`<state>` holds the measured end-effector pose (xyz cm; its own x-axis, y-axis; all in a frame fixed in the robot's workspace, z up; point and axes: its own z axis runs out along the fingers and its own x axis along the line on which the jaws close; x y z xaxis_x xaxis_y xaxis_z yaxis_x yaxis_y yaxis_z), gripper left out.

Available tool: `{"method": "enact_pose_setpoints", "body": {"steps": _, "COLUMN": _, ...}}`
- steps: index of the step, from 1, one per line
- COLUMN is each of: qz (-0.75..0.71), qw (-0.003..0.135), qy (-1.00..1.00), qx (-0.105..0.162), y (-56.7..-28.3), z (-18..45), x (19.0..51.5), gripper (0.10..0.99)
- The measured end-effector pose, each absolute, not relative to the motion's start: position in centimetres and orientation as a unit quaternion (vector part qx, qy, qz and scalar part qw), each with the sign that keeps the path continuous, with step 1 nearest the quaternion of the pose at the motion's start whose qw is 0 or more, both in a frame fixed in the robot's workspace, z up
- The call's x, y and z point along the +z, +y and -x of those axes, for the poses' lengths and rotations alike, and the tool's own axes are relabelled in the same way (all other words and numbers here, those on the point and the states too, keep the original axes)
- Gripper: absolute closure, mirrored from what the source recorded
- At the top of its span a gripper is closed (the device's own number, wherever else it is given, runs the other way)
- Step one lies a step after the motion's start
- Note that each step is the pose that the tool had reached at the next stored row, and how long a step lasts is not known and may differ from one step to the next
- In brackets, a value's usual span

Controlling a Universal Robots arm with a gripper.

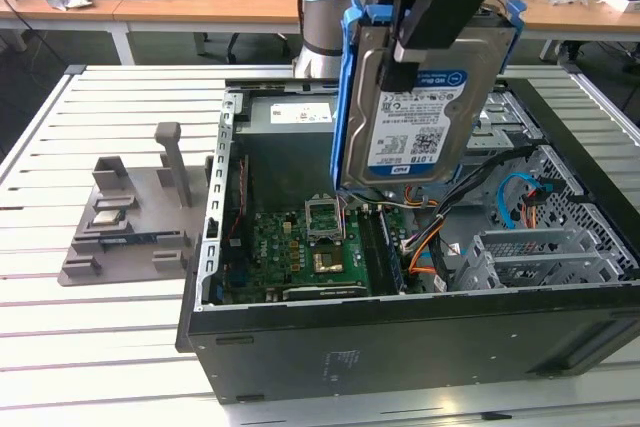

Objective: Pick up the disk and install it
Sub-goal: 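Pick up the disk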

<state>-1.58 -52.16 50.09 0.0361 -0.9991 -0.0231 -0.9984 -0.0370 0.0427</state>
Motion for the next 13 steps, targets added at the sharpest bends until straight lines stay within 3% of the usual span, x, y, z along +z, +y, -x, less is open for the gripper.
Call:
{"method": "enact_pose_setpoints", "body": {"steps": 5, "qz": -0.720, "qw": 0.007, "qy": -0.694, "qx": -0.023, "y": -54.7, "z": 1.6, "x": 50.0, "gripper": 0.722}}
{"method": "enact_pose_setpoints", "body": {"steps": 10, "qz": -0.720, "qw": -0.015, "qy": -0.693, "qx": -0.045, "y": -55.8, "z": 1.6, "x": 50.0, "gripper": 0.722}}
{"method": "enact_pose_setpoints", "body": {"steps": 13, "qz": -0.714, "qw": -0.016, "qy": -0.699, "qx": -0.045, "y": -56.1, "z": 1.6, "x": 49.9, "gripper": 0.722}}
